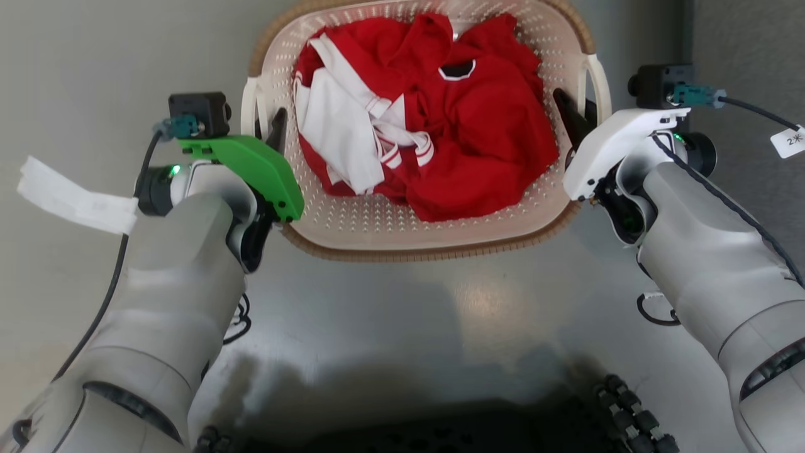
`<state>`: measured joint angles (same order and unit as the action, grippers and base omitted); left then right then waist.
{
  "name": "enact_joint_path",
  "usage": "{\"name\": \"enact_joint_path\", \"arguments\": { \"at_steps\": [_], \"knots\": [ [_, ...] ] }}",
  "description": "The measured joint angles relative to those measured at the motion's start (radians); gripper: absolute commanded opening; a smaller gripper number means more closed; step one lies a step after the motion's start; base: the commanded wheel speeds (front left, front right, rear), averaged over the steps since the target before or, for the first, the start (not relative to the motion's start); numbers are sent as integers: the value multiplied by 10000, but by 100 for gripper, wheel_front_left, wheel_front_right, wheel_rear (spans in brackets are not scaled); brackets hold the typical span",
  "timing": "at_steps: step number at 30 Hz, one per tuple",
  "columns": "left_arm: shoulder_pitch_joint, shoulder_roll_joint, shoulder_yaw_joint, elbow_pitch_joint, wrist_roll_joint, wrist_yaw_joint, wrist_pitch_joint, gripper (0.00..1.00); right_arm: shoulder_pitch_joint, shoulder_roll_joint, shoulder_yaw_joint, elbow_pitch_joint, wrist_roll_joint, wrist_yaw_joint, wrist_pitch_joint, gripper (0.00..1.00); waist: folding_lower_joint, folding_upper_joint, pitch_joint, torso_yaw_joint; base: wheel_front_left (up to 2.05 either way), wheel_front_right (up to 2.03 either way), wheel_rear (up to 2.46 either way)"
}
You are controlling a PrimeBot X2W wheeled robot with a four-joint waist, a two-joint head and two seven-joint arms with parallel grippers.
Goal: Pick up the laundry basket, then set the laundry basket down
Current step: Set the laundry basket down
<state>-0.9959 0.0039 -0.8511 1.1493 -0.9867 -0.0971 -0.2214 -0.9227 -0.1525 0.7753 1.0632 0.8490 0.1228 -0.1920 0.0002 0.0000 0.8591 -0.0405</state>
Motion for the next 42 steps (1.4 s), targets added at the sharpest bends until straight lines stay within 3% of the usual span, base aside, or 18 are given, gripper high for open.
{"name": "enact_joint_path", "arguments": {
  "at_steps": [14,23,24,25,26,27,42],
  "knots": [
    [-776,-12,-44,15,144,-12,-259,0,-609,-151,-144,8,-17,6,-420,0,-2,0,1566,98,0,0,0],
    [-1001,8,-44,-167,144,-100,-522,0,-736,-343,-245,25,-19,111,-715,0,-4,0,1907,156,0,0,0],
    [-1001,12,-46,-174,144,-102,-522,18,-737,-345,-251,25,-19,117,-715,0,-4,0,1910,158,0,0,0],
    [-1001,15,-50,-176,144,-115,-522,48,-739,-345,-255,25,-19,119,-715,7,-4,0,1911,158,0,0,0],
    [-1000,25,-77,-174,150,-115,-523,95,-742,-341,-259,31,-19,119,-715,35,-4,0,1908,157,0,0,0],
    [-999,36,-102,-167,171,-127,-525,100,-747,-330,-257,40,-21,119,-717,100,-3,0,1896,154,0,0,0],
    [-788,136,-261,385,232,-121,-372,100,-799,-174,-453,228,-92,81,-669,100,-1,0,1450,67,0,0,0]
  ]
}}
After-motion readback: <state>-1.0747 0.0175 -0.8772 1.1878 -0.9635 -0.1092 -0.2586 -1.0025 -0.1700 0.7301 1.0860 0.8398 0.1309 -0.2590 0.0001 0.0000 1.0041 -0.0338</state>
